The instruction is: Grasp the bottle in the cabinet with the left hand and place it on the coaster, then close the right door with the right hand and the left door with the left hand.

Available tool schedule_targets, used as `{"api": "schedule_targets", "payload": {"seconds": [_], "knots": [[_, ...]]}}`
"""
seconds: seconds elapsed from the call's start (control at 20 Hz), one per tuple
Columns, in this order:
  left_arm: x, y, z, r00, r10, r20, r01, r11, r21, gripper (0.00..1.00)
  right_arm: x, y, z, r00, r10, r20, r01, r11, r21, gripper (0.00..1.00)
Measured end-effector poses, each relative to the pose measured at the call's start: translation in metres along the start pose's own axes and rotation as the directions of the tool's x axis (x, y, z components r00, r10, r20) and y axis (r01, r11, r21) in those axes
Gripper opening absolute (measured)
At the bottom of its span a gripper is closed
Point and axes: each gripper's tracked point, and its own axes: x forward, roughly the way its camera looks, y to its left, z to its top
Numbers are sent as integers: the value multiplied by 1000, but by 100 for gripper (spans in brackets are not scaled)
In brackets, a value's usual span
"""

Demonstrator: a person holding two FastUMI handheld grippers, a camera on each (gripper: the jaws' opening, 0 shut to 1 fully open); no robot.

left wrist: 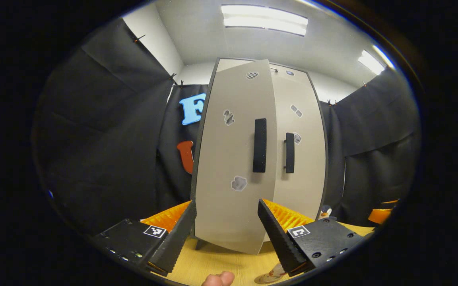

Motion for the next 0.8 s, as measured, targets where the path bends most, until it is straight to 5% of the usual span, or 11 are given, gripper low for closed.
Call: {"api": "schedule_targets", "payload": {"seconds": [0.8], "knots": [[-45, -6, -51, 993, 49, -110, -51, 999, -11, 95, -7, 10, -10, 998, 47, -46, -48, 998, -28, 83]]}}
